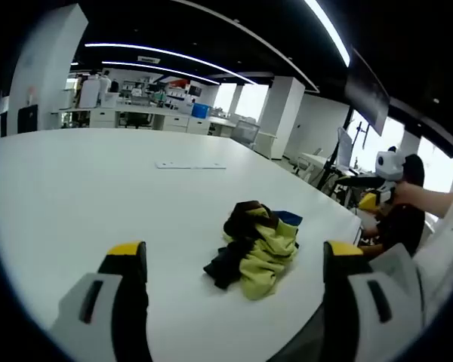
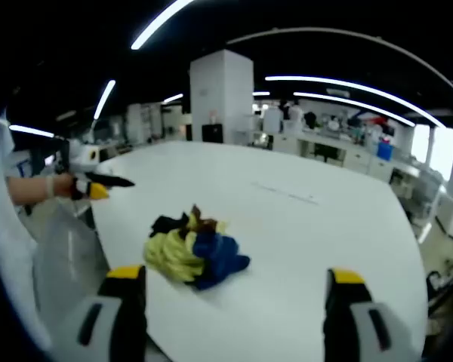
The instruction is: Fold the garment on the visible template until the final outline fits inside the template.
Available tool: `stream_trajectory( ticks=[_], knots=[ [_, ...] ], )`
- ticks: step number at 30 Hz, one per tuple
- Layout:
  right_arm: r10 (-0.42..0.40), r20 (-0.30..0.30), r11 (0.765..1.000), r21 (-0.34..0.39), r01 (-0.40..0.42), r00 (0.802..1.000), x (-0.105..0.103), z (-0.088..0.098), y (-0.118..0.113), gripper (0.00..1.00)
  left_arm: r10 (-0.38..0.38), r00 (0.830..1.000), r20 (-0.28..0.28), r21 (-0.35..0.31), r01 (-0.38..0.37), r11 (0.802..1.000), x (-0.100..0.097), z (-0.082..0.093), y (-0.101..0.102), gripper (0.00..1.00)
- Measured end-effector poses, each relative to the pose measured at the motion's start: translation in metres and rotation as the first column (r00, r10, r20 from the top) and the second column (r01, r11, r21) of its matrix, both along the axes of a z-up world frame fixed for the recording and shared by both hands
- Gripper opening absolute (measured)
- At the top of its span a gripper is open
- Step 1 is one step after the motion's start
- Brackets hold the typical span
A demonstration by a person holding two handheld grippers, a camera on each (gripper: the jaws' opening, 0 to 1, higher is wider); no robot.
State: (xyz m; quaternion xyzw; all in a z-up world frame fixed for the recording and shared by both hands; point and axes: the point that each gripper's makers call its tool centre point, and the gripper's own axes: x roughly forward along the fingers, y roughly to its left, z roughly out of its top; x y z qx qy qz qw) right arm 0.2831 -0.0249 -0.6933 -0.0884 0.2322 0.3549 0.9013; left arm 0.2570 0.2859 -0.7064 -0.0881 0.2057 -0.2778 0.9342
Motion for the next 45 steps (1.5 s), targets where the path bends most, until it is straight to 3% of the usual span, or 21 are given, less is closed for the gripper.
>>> stream_trajectory(
  ticks=[9, 15, 19, 22, 36, 39, 45],
  knots=[
    [0.043, -0.008, 0.999, 0.017, -0.043, 0.999, 0.007, -0.009, -0.003, 0.99, 0.016, 1.000, 0.016, 0.046, -0.017, 0.999, 0.018, 0.002, -0.001, 0.95],
    [0.052, -0.017, 0.998, 0.025, -0.052, 0.998, 0.017, -0.011, -0.004, 0.99, 0.047, 0.999, 0.022, 0.002, -0.047, 0.999, 0.026, 0.009, -0.001, 0.94],
    [0.055, 0.009, 0.998, 0.037, -0.055, 0.998, 0.019, -0.004, 0.002, 0.99, 0.037, 0.999, 0.030, -0.004, -0.037, 0.999, 0.026, 0.013, -0.003, 0.93],
    [0.052, 0.016, 0.998, 0.044, -0.052, 0.999, 0.021, -0.003, 0.004, 0.99, 0.013, 1.000, 0.022, 0.041, -0.014, 0.999, 0.025, 0.006, -0.004, 0.93],
    [0.023, 0.024, 0.997, 0.070, -0.025, 0.999, 0.010, -0.001, 0.010, 0.98, -0.036, 0.999, 0.026, 0.030, 0.036, 0.999, 0.014, 0.009, -0.021, 0.91],
    [0.026, 0.021, 0.997, 0.075, -0.028, 0.999, 0.007, -0.002, 0.011, 0.93, -0.033, 0.999, 0.041, 0.025, 0.032, 0.999, 0.015, 0.011, -0.018, 0.90],
    [0.026, 0.014, 0.996, 0.081, -0.027, 1.000, 0.005, -0.004, 0.012, 0.94, -0.023, 0.999, 0.046, 0.023, 0.022, 1.000, 0.013, 0.008, -0.016, 0.90]
  ],
)
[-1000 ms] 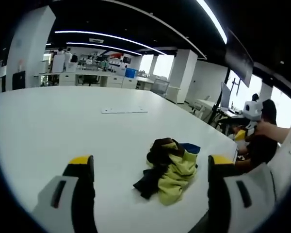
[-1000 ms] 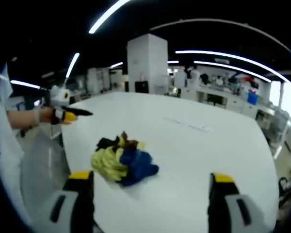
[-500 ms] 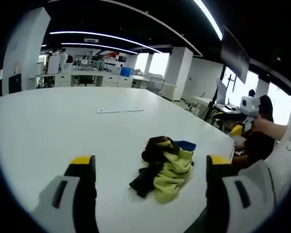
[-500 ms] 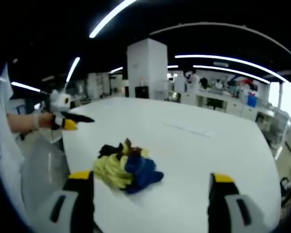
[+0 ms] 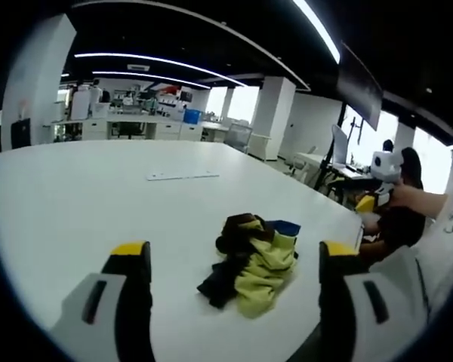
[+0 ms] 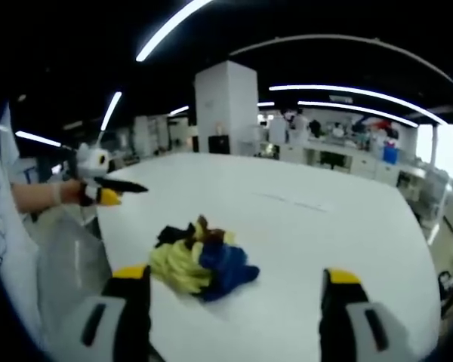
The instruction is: Fold the garment on the visible template until the final outline fits inside the template.
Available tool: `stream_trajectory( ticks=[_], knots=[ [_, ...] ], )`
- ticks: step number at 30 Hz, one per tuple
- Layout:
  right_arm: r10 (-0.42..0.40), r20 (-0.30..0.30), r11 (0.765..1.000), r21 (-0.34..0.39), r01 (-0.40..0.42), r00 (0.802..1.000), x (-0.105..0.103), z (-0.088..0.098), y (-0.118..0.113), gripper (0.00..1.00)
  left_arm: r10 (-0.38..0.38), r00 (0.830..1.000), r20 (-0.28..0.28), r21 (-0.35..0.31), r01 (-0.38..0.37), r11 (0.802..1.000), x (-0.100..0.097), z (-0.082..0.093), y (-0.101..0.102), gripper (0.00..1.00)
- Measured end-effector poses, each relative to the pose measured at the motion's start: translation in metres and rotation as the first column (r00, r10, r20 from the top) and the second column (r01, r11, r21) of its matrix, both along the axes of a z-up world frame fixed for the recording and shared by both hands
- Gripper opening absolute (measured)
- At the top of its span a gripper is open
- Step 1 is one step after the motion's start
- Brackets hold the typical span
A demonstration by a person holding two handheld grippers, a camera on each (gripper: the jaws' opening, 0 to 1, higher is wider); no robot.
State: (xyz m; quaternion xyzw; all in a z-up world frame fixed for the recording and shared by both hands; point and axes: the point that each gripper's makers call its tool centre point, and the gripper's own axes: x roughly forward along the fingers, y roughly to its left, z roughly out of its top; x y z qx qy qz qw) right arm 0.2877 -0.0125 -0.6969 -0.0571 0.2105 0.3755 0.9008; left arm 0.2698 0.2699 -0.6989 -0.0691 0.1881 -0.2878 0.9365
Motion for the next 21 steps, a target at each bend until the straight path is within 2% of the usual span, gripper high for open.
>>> stream_trajectory(
  ticks=[9, 10, 12, 21],
  knots=[
    [0.013, -0.025, 1.000, -0.014, -0.013, 1.000, 0.000, -0.008, 0.002, 0.95, -0.004, 0.999, -0.035, 0.034, 0.005, 0.999, -0.011, -0.014, 0.004, 0.91],
    [0.016, -0.028, 1.000, -0.015, -0.016, 0.999, 0.000, -0.009, 0.003, 0.96, -0.004, 0.999, -0.038, 0.045, 0.006, 0.999, -0.012, -0.015, 0.005, 0.91],
    [0.031, -0.040, 0.999, -0.024, -0.032, 0.999, -0.002, -0.011, 0.005, 0.99, -0.018, 0.999, -0.049, 0.122, 0.024, 0.992, -0.016, -0.024, 0.010, 0.91],
    [0.051, -0.047, 0.998, -0.046, -0.053, 0.998, -0.002, -0.016, 0.010, 0.99, -0.032, 0.996, -0.079, 0.128, 0.042, 0.991, -0.019, -0.031, 0.013, 0.92]
  ],
)
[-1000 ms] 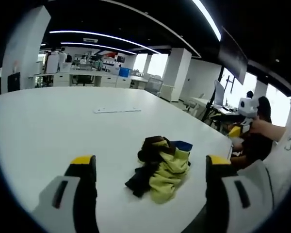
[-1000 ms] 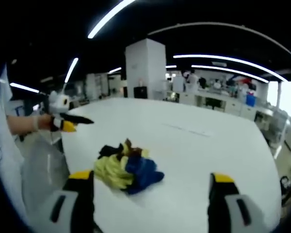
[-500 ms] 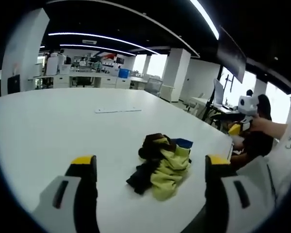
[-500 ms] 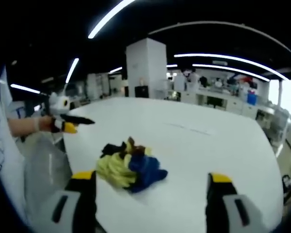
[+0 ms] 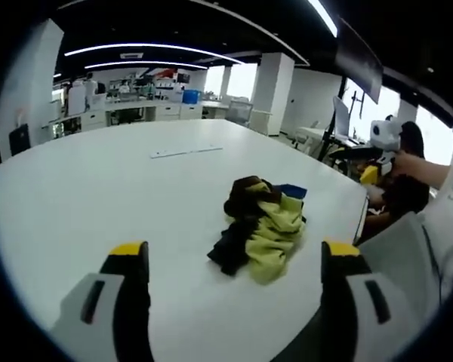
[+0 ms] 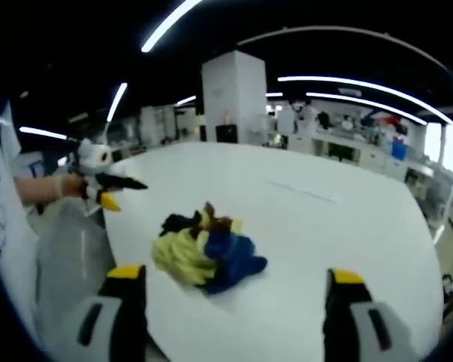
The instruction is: Fold the garment on the visible template until the final outline fits inside the template.
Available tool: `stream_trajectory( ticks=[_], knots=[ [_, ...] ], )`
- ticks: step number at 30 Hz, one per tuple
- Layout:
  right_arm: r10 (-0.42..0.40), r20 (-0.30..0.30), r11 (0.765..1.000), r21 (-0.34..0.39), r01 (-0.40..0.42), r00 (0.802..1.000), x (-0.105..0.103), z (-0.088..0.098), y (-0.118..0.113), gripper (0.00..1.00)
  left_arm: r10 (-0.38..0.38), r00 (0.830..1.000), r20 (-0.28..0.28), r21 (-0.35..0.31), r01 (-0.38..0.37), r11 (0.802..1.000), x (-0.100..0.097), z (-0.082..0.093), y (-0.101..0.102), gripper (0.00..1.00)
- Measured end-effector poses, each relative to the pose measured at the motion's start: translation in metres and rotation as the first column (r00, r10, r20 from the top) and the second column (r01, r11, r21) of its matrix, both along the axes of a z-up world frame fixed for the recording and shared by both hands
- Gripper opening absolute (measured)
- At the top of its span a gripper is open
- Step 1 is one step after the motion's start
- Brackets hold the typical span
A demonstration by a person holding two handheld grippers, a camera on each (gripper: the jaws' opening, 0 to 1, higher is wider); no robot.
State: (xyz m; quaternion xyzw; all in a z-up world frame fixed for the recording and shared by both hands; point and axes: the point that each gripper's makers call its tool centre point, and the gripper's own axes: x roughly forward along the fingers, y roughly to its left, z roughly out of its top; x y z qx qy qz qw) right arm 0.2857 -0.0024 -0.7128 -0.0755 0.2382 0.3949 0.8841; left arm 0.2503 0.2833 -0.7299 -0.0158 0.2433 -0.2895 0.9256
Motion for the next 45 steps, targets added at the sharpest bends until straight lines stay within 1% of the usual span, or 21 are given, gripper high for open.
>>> stream_trajectory(
  ticks=[4, 9, 12, 14, 16, 18, 22, 24, 26, 27, 28, 29, 32, 36, 38, 39, 41, 42, 45],
  knots=[
    [0.004, -0.004, 1.000, -0.010, -0.004, 1.000, -0.001, -0.003, 0.002, 0.99, -0.002, 1.000, -0.004, 0.004, 0.002, 1.000, 0.001, -0.002, 0.001, 0.92],
    [0.003, -0.007, 1.000, -0.019, -0.003, 1.000, -0.001, -0.005, 0.005, 0.99, 0.007, 1.000, 0.001, -0.018, -0.007, 1.000, 0.005, -0.001, 0.001, 0.90],
    [0.005, -0.010, 1.000, -0.021, -0.006, 1.000, 0.001, -0.006, 0.006, 0.99, -0.001, 1.000, 0.002, 0.002, 0.001, 1.000, 0.011, -0.004, 0.003, 0.90],
    [0.014, -0.004, 0.999, -0.038, -0.014, 1.000, 0.003, -0.006, 0.006, 0.97, -0.005, 1.000, 0.001, 0.000, 0.005, 1.000, 0.015, -0.005, 0.003, 0.87],
    [0.017, -0.001, 0.999, -0.046, -0.017, 1.000, 0.006, -0.006, 0.005, 0.97, -0.016, 1.000, 0.010, -0.009, 0.016, 1.000, 0.017, -0.004, -0.003, 0.85],
    [0.021, -0.001, 0.998, -0.051, -0.021, 1.000, 0.007, -0.004, 0.005, 0.97, -0.022, 1.000, 0.018, -0.008, 0.023, 1.000, 0.019, -0.002, -0.009, 0.85],
    [0.024, 0.004, 0.997, -0.070, -0.024, 1.000, 0.011, -0.006, 0.003, 0.95, -0.026, 0.999, 0.019, -0.005, 0.026, 1.000, 0.022, -0.005, -0.012, 0.83],
    [0.027, 0.006, 0.997, -0.071, -0.027, 1.000, 0.010, -0.007, 0.003, 0.94, -0.036, 0.999, 0.012, -0.003, 0.036, 0.999, 0.023, -0.005, -0.018, 0.82],
    [0.028, -0.003, 0.998, -0.061, -0.028, 1.000, 0.010, -0.009, 0.005, 0.92, -0.054, 0.999, 0.010, -0.024, 0.054, 0.998, 0.024, -0.008, -0.022, 0.84],
    [0.030, -0.001, 0.998, -0.060, -0.030, 1.000, 0.011, -0.009, 0.006, 0.92, -0.055, 0.998, 0.006, -0.028, 0.055, 0.998, 0.024, -0.009, -0.023, 0.84],
    [0.033, 0.001, 0.998, -0.060, -0.033, 0.999, 0.011, -0.011, 0.008, 0.91, -0.056, 0.998, -0.007, -0.027, 0.056, 0.998, 0.027, -0.015, -0.022, 0.82],
    [0.034, -0.001, 0.998, -0.061, -0.034, 0.999, 0.012, -0.011, 0.009, 0.91, -0.059, 0.998, -0.009, -0.021, 0.059, 0.998, 0.028, -0.017, -0.023, 0.80],
    [0.037, -0.019, 0.997, -0.060, -0.038, 0.999, 0.014, -0.016, 0.011, 0.91, -0.061, 0.998, -0.010, -0.035, 0.061, 0.998, 0.033, -0.020, -0.025, 0.80],
    [0.048, -0.012, 0.997, -0.059, -0.049, 0.999, 0.016, -0.014, 0.016, 0.89, -0.061, 0.998, 0.002, -0.033, 0.061, 0.998, 0.038, -0.015, -0.027, 0.75],
    [0.051, -0.010, 0.997, -0.055, -0.051, 0.999, 0.020, -0.014, 0.017, 0.86, -0.064, 0.998, 0.006, -0.033, 0.064, 0.997, 0.043, -0.016, -0.028, 0.74],
    [0.047, -0.002, 0.997, -0.054, -0.047, 0.999, 0.023, -0.014, 0.018, 0.85, -0.063, 0.998, 0.009, -0.026, 0.063, 0.998, 0.046, -0.016, -0.032, 0.73],
    [0.050, -0.014, 0.998, -0.041, -0.051, 0.999, 0.024, -0.013, 0.023, 0.81, -0.074, 0.997, 0.021, 0.000, 0.074, 0.997, 0.050, -0.017, -0.036, 0.71],
    [0.051, -0.012, 0.998, -0.040, -0.051, 0.999, 0.025, -0.013, 0.024, 0.80, -0.077, 0.997, 0.025, 0.003, 0.077, 0.997, 0.052, -0.018, -0.038, 0.70],
    [0.061, -0.009, 0.997, -0.051, -0.061, 0.998, 0.027, -0.014, 0.031, 0.77, -0.075, 0.996, 0.040, -0.009, 0.076, 0.997, 0.062, -0.016, -0.041, 0.66]
  ],
)
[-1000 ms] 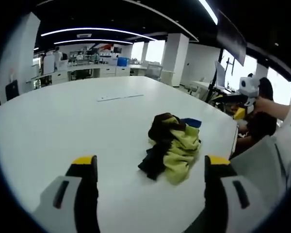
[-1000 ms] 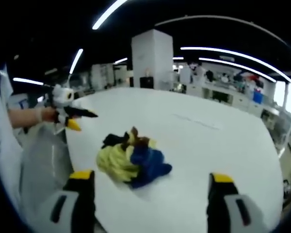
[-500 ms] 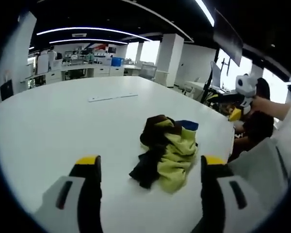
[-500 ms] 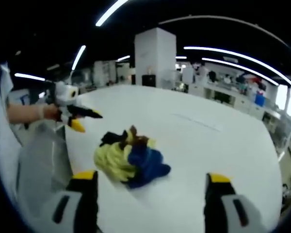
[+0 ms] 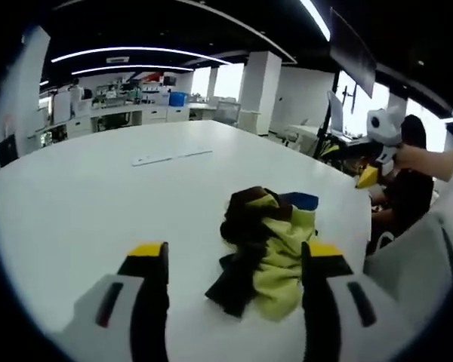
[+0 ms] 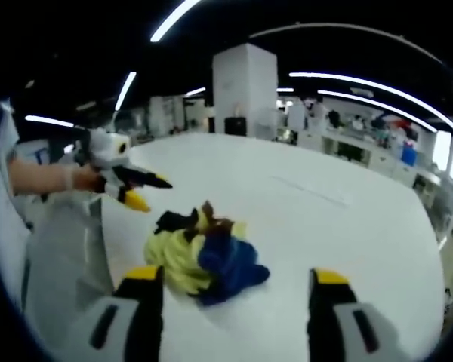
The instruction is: Fold the garment on the visible template until the final outline fits inside the template.
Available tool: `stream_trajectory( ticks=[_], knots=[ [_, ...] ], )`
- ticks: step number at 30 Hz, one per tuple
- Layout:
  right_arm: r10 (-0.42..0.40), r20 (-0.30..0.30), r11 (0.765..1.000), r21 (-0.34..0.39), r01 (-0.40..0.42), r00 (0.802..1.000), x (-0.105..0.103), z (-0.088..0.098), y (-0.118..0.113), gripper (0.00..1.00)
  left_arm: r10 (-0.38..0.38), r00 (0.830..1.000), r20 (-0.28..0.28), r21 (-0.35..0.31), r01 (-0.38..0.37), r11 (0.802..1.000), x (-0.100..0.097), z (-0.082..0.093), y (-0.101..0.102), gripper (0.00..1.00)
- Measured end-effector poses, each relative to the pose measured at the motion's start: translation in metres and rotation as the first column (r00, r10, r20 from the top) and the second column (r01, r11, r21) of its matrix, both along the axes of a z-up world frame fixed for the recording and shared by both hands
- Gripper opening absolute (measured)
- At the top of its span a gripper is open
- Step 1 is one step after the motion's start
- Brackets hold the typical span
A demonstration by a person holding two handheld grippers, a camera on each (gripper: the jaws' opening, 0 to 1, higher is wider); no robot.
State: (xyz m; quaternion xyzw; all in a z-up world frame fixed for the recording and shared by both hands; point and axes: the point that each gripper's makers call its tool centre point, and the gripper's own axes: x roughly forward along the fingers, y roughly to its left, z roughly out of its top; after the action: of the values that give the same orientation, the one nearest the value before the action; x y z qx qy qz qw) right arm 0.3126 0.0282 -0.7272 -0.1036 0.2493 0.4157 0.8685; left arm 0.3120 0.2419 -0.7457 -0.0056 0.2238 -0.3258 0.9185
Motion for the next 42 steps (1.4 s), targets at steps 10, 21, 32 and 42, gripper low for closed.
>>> stream_trajectory(
  ticks=[10, 21, 32, 42],
  knots=[
    [0.001, -0.040, 1.000, 0.011, 0.000, 0.999, 0.009, -0.004, 0.026, 0.51, -0.021, 1.000, -0.004, 0.012, 0.021, 1.000, 0.010, -0.008, -0.020, 0.52],
    [0.025, -0.107, 0.999, 0.027, -0.022, 0.994, 0.010, -0.015, 0.057, 0.34, -0.084, 0.996, -0.024, 0.079, 0.086, 0.993, 0.033, -0.017, -0.037, 0.34],
    [-0.005, -0.211, 0.997, 0.070, 0.020, 0.978, 0.019, -0.026, 0.078, 0.16, -0.032, 0.992, -0.120, 0.042, 0.038, 0.998, 0.041, -0.035, -0.045, 0.21],
    [-0.025, -0.297, 0.998, 0.043, 0.039, 0.955, 0.016, -0.057, 0.086, 0.08, -0.053, 0.987, -0.152, 0.044, 0.061, 0.997, 0.035, -0.042, -0.047, 0.18]
  ],
)
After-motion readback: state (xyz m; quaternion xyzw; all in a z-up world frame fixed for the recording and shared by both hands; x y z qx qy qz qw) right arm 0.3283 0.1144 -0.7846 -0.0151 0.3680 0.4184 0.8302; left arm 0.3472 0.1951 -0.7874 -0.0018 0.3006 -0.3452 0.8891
